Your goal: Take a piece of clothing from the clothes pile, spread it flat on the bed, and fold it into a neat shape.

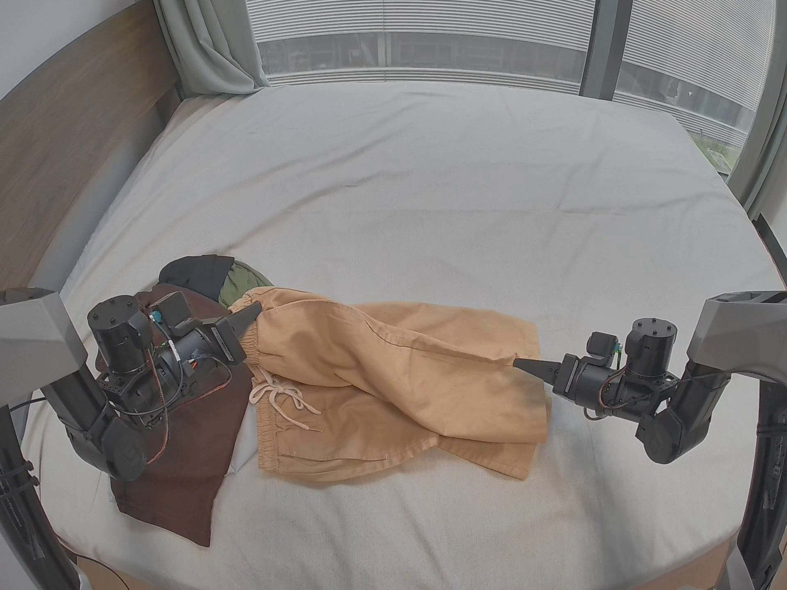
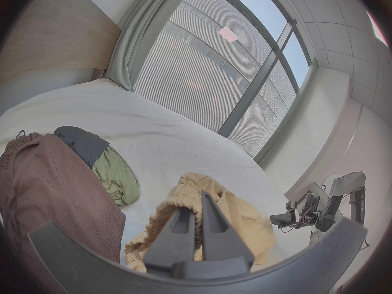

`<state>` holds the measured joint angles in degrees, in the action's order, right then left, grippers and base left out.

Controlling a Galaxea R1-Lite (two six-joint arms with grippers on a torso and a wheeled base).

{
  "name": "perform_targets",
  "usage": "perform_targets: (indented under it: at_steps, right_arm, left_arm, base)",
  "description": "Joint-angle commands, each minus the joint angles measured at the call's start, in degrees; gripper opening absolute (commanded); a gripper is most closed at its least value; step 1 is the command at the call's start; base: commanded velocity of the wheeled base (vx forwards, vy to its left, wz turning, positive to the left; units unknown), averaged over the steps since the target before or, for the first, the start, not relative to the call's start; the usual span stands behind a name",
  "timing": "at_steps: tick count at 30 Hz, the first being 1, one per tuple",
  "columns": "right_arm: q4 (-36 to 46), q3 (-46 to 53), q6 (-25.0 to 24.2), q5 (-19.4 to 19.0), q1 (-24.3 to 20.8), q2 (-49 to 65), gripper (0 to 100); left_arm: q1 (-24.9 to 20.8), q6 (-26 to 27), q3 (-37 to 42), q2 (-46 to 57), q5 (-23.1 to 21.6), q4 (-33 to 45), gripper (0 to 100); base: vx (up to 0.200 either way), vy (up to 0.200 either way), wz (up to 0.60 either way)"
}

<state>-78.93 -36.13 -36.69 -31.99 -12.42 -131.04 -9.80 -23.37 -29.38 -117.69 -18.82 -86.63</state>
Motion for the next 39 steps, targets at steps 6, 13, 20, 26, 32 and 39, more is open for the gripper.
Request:
perform_targets:
  at_steps: [6, 13, 20, 26, 32, 39]
  right_arm:
    - [-3.4, -2.3, -0.1, 0.4, -1.5, -4.7, 100]
    - [-5.2, -3.6, -0.2, 0.7, -2.0, -5.7, 100]
    - [-5.8, -4.1, -0.2, 0.7, -2.0, -5.8, 0]
    - [-5.9, -5.3, -0.3, 0.8, -2.0, -6.2, 0]
    - [-8.7, -6.6, -0.6, 3.5, -2.7, -6.4, 0]
    - [-9.3, -5.6, -2.5, 3.8, -3.1, -3.2, 0]
  left_arm:
    - [0.0, -0.1, -0.2, 0.0, -0.1, 0.0, 0]
    - [0.0, -0.1, -0.3, 0.1, -0.1, 0.0, 0]
    - [0.0, -0.1, -0.2, 0.0, -0.1, 0.0, 0]
    - [-0.1, -0.4, -0.2, 0.1, -1.0, 0.0, 0]
    - [-0.3, -0.4, -1.7, 0.2, -1.5, 0.0, 0]
    - [0.0, -0.4, -1.8, 0.8, -6.2, -0.1, 0]
  base:
    - [0.000, 0.000, 0.00]
    - [0.000, 0.000, 0.00]
    - [0.000, 0.000, 0.00]
    - [0.000, 0.000, 0.00]
    - [0.000, 0.000, 0.00]
    - [0.000, 0.000, 0.00]
